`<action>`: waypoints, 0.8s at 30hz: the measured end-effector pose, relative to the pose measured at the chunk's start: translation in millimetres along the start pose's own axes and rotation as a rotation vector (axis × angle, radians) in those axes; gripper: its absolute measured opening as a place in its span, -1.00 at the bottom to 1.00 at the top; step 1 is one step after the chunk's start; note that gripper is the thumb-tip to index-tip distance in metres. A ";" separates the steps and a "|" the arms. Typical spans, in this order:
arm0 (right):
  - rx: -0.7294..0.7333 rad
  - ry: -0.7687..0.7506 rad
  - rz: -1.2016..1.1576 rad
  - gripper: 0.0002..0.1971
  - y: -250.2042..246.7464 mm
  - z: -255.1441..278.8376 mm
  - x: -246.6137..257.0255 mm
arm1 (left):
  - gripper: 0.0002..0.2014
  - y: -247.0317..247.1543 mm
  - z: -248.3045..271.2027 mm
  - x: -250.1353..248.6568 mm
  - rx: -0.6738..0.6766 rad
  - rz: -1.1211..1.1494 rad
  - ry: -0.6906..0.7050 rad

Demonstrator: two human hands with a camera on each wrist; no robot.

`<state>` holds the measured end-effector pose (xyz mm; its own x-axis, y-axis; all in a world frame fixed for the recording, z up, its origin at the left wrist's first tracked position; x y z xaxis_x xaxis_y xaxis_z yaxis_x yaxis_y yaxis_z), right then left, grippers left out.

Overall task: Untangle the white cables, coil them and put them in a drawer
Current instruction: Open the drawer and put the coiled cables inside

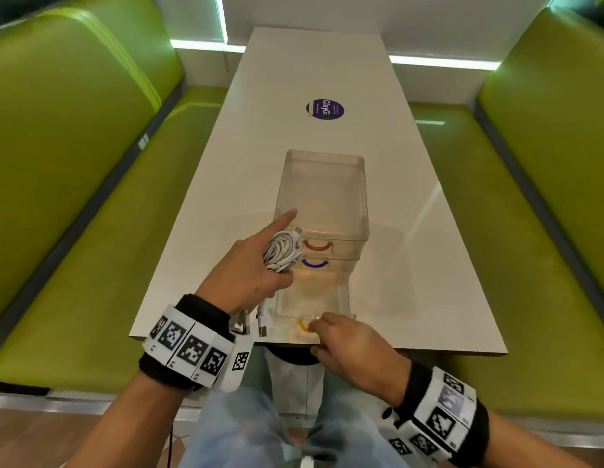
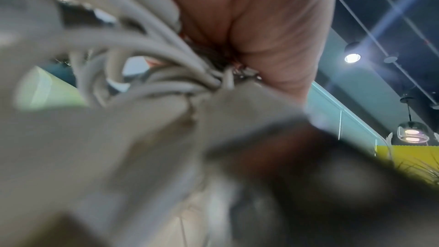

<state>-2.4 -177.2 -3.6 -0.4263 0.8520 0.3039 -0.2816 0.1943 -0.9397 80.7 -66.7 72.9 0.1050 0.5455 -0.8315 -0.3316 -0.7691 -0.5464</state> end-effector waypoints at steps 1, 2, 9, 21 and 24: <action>0.008 -0.023 -0.007 -0.66 -1.2 5.4 3.7 | -0.11 1.1 0.0 -0.7 0.009 0.002 0.000; -0.001 -0.042 -0.028 -0.67 -6.2 8.9 7.4 | -0.11 2.0 0.0 -1.5 0.014 0.002 0.000; 0.019 0.056 0.110 -0.71 -19.9 -11.1 -10.5 | -0.11 3.9 1.0 -3.8 0.004 -0.027 -0.002; -0.138 -0.013 -0.721 -0.10 -73.0 10.4 7.9 | -0.25 0.1 19.5 -24.9 -0.086 0.405 0.109; -0.111 -0.140 -1.051 -0.15 -93.4 -2.2 33.5 | -0.48 6.0 28.6 -31.9 -0.230 0.824 0.112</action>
<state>11.5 -165.8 93.9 -0.1122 0.1689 0.9792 -0.4892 0.8484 -0.2024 48.6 -79.2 98.9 0.0103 -0.2431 -0.9700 -0.1460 -0.9600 0.2390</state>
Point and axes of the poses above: each hand's wrist, its own z-axis away from the middle knuckle, its own y-axis out of the palm, x = y × z, the point moved 9 cm from there along -z, towards the middle knuckle
